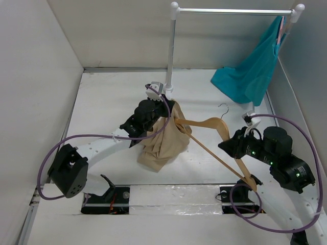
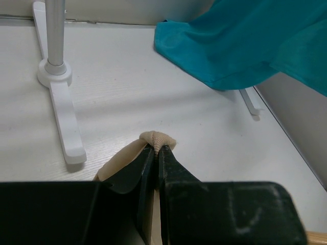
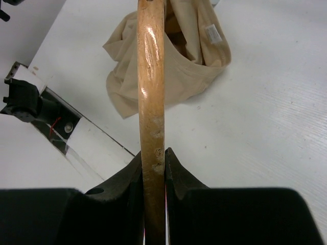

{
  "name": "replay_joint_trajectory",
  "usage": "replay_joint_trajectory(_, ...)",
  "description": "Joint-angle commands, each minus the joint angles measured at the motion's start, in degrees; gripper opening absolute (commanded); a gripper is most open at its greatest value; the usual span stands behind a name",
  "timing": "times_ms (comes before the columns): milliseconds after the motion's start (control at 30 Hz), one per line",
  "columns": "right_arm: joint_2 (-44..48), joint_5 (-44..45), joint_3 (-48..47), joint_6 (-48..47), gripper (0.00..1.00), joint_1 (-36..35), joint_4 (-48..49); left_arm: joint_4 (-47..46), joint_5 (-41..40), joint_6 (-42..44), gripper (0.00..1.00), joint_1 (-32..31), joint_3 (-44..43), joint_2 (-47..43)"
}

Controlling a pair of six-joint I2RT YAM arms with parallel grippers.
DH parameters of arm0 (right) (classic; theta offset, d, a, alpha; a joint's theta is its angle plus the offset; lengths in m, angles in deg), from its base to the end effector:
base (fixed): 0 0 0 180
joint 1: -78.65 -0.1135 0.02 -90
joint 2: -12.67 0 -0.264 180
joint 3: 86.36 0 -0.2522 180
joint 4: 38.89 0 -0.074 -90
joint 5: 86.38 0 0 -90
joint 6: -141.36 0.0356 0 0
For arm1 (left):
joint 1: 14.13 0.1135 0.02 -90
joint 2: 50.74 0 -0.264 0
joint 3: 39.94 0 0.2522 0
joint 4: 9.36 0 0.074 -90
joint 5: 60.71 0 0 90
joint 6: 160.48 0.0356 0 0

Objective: Place the t-shirt on the hanger

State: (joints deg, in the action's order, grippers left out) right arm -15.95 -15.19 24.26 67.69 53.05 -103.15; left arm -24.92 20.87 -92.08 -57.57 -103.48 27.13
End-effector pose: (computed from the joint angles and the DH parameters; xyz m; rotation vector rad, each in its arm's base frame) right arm 0.0654 0.0441 0.3617 -0.3846 2.0098 0.7919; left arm 0.2345 -0.2149 0.3115 0.1848 1.5923 -0.7788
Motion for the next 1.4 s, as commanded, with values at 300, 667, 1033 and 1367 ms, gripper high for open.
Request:
replay_joint_trajectory(300, -4.5, 4.3, 5.1, 0.8, 0.00, -0.9, 19.6, 2.6, 1.0, -0.7, 0.00, -2.4, 0.6, -10.4)
replay_joint_trajectory(667, -21.9, 15.1, 7.5, 1.5, 0.00, -16.5, 52.1, 3.7, 12.5, -3.3, 0.00, -2.4, -0.9, -16.2)
replay_joint_trajectory(1033, -37.2, 28.2, 9.0, 3.1, 0.00, -23.7, 82.3, 6.5, 17.3, -4.0, 0.00, -2.4, -4.5, -23.1)
replay_joint_trajectory(1367, -45.6, 26.5, 6.0, 2.9, 0.00, -22.6, 102.3, 9.1, 20.4, -4.1, 0.00, -2.4, -6.3, -24.2)
